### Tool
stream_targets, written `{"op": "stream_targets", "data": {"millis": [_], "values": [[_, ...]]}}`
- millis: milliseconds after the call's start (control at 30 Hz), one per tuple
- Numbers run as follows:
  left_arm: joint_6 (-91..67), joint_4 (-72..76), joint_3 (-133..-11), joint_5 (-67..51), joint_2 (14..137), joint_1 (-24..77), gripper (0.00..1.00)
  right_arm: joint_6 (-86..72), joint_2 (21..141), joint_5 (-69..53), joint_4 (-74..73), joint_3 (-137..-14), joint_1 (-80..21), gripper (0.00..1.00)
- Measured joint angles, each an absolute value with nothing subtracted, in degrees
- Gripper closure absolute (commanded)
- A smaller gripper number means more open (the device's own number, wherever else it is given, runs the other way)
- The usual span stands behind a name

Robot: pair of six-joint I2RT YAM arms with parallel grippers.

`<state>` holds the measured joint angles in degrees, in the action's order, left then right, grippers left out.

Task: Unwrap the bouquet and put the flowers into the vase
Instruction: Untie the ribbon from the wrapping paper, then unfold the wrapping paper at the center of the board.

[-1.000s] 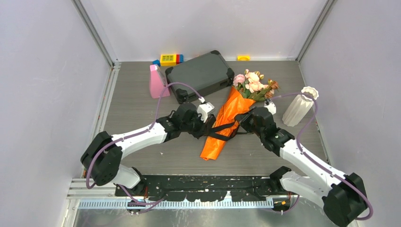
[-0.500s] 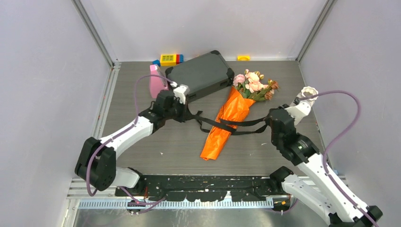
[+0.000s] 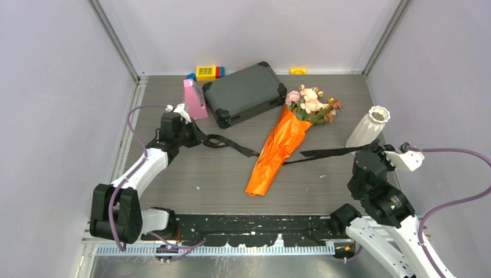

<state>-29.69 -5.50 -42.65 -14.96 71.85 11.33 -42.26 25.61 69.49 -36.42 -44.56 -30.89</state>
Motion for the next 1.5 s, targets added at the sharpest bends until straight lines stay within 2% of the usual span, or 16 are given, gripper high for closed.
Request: {"op": "stream_targets", "data": {"millis": [33,67,100,133,167,200,233,367,533,700,833,900,1067,1267,1500], "values": [[-30.2,-5.5,-42.0,-15.0,71.8,10.8,0.90,-42.9,24.9,70.2,-36.7,-44.3,-30.9,0.93],[-30.9,-5.5,-41.2,-15.0,71.9,10.1,0.81,-43.9,23.9,71.2,-37.2,-43.8,-30.9,0.80],[-31.4,-5.6,-40.6,-15.0,71.9,9.7,0.69,-44.5,23.2,71.8,-37.6,-43.3,-30.9,0.72],[-31.6,-5.7,-40.3,-15.0,71.9,9.6,0.56,-45.3,22.7,72.2,-38.0,-42.8,-30.9,0.54],[-31.8,-5.8,-40.2,-15.0,71.9,9.6,0.44,-45.8,22.0,72.8,-38.7,-42.0,-30.9,0.45],[-31.9,-6.0,-40.1,-15.0,71.9,9.6,0.36,-46.5,21.9,73.0,-38.9,-41.6,-30.9,0.32],[-31.7,-6.0,-40.1,-15.0,71.7,9.6,0.31,-46.8,21.7,73.3,-39.2,-41.1,-30.9,0.24],[-31.2,-7.5,-40.1,-13.8,69.3,9.6,0.26,-46.5,21.6,73.6,-39.9,-40.4,-30.9,0.13],[-29.0,-10.8,-40.3,-8.8,61.1,12.0,0.23,-43.1,23.2,72.5,-39.6,-41.6,-30.9,0.11],[-26.5,-13.3,-43.9,-2.9,57.7,21.4,0.22,-37.8,29.2,68.1,-38.2,-44.7,-30.9,0.10],[-25.1,-13.9,-47.0,-1.0,61.3,30.2,0.23,-37.5,36.2,66.5,-39.8,-48.5,-30.9,0.10],[-24.9,-13.6,-47.4,-0.4,64.2,34.4,0.27,-37.7,38.4,64.5,-40.6,-49.2,-30.9,0.10],[-25.1,-12.8,-47.5,2.1,70.2,46.9,0.28,-37.1,39.4,53.1,-39.5,-47.7,-30.9,0.11],[-24.6,-6.8,-47.8,12.4,72.1,63.2,0.31,-37.5,41.3,42.8,-38.0,-45.7,-30.9,0.14],[-23.3,-4.3,-51.7,21.5,84.9,72.1,0.41,-38.9,41.1,39.9,-36.7,-43.2,-30.9,0.15]]}}
